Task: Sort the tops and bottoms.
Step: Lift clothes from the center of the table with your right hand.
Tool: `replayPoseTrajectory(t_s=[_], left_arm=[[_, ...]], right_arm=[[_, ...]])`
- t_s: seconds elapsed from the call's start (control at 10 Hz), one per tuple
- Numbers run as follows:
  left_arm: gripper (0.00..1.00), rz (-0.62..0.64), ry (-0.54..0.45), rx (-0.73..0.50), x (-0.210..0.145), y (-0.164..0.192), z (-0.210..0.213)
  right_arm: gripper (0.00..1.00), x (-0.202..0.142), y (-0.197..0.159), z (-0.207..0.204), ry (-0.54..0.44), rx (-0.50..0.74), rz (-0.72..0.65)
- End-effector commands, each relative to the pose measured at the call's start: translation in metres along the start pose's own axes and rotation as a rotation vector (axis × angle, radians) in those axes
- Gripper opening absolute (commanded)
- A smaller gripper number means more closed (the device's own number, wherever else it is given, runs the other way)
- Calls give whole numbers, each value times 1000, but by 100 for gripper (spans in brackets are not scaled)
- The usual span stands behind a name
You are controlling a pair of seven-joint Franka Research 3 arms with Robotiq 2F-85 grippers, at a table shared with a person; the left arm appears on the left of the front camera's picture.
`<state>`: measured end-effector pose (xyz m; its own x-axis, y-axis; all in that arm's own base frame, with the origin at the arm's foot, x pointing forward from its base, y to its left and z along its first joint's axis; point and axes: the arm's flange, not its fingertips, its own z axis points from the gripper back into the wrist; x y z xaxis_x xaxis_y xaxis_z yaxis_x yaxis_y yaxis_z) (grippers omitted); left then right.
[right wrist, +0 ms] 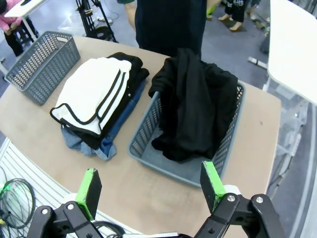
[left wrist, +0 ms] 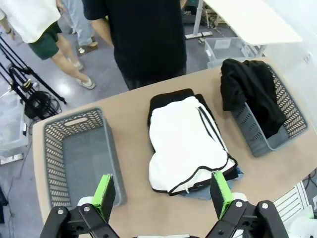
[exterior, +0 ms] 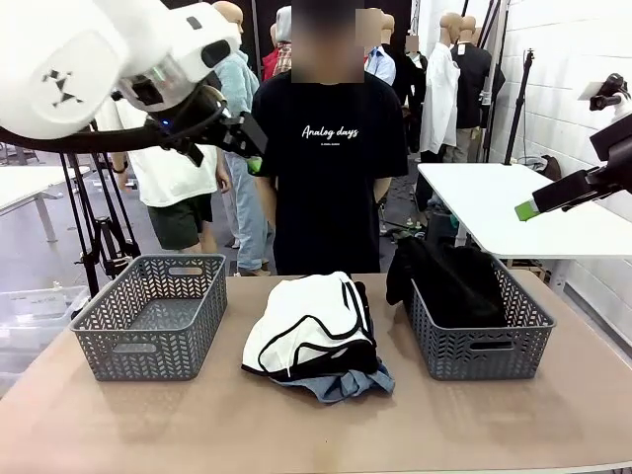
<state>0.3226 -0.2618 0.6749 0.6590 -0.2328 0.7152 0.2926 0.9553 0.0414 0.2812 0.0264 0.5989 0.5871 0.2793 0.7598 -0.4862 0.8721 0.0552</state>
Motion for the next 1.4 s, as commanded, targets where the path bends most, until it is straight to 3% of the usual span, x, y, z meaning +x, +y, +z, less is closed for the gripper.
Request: replayPoseTrajectory(t_s=[0.0, 0.3, 0.4, 0.5, 0.6, 0.7, 1.0, 1.3], left_arm=[[100, -4, 83, 24, 1, 15, -7], [100, -13, 217, 54, 2, 18, -21], [100, 36, 249, 59, 0, 25, -23], [100, -2, 162, 64, -8, 17, -25], [100, -2, 162, 64, -8, 17, -25], [100, -2, 162, 64, -8, 17, -25], [100, -2, 162, 64, -8, 17, -25], [100, -2, 162, 64, -8, 17, -25]], right_arm=[[100, 2, 0, -3, -8, 6, 0], [100, 2, 0, -3, -8, 6, 0], [100, 2, 0, -3, -8, 6, 0], [100, 2, 0, -3, -8, 6, 0], [100, 0, 0, 0, 0, 0, 0], [100, 16, 17, -4, -15, 71, 92], [100, 75, 38, -97, 99, 331, 219], [100, 113, 72, -191, 239, 380, 279]])
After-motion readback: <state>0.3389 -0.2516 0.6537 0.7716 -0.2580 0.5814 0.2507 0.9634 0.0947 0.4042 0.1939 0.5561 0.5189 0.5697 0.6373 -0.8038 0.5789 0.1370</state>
